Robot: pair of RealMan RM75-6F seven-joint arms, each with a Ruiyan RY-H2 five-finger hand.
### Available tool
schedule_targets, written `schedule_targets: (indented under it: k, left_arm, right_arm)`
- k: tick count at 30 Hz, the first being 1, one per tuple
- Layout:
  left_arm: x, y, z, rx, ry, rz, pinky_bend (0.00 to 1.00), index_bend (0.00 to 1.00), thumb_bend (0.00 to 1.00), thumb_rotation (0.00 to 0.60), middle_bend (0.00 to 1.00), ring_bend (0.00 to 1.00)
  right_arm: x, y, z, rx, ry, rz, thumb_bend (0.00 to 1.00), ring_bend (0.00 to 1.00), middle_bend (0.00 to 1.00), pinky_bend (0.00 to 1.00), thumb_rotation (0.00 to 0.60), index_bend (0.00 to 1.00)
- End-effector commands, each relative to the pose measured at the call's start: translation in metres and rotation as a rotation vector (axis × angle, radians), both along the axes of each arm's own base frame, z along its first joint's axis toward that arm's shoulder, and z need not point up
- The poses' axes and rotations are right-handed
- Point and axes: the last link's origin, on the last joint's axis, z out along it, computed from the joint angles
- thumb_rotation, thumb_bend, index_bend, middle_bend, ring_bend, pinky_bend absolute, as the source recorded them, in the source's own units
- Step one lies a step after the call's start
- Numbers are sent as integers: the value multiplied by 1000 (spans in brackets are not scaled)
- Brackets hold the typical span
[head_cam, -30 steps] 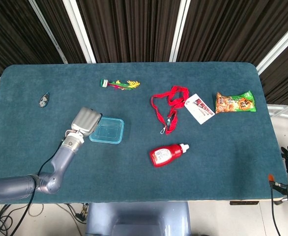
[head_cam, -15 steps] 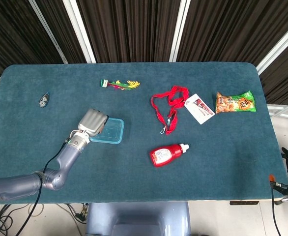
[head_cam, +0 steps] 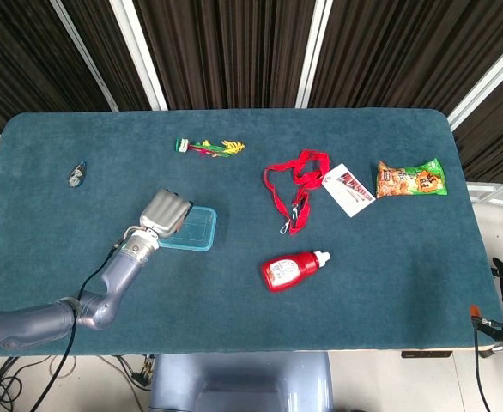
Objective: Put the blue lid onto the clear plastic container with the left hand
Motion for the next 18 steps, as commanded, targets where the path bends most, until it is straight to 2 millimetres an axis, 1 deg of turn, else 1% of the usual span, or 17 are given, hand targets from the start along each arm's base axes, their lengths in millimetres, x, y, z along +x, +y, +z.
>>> schedule_targets:
  k: [1, 7, 18]
  left_arm:
    - [-2, -1, -2, -10, 0, 1, 516, 722, 576, 600, 660, 481]
    - [-6, -1, -4, -15, -5, 16, 516, 719, 576, 600, 663, 481]
    - [-8, 4, -6, -29, -28, 42, 516, 718, 576, 600, 664, 481]
  right_arm:
    - [0, 0, 0, 0, 1, -1, 393, 32, 39, 0, 600, 57]
    - [0, 0, 0, -1, 1, -1, 394, 32, 39, 0, 600, 56]
    - [0, 0, 0, 2, 5, -2, 394, 32, 39, 0, 600, 57]
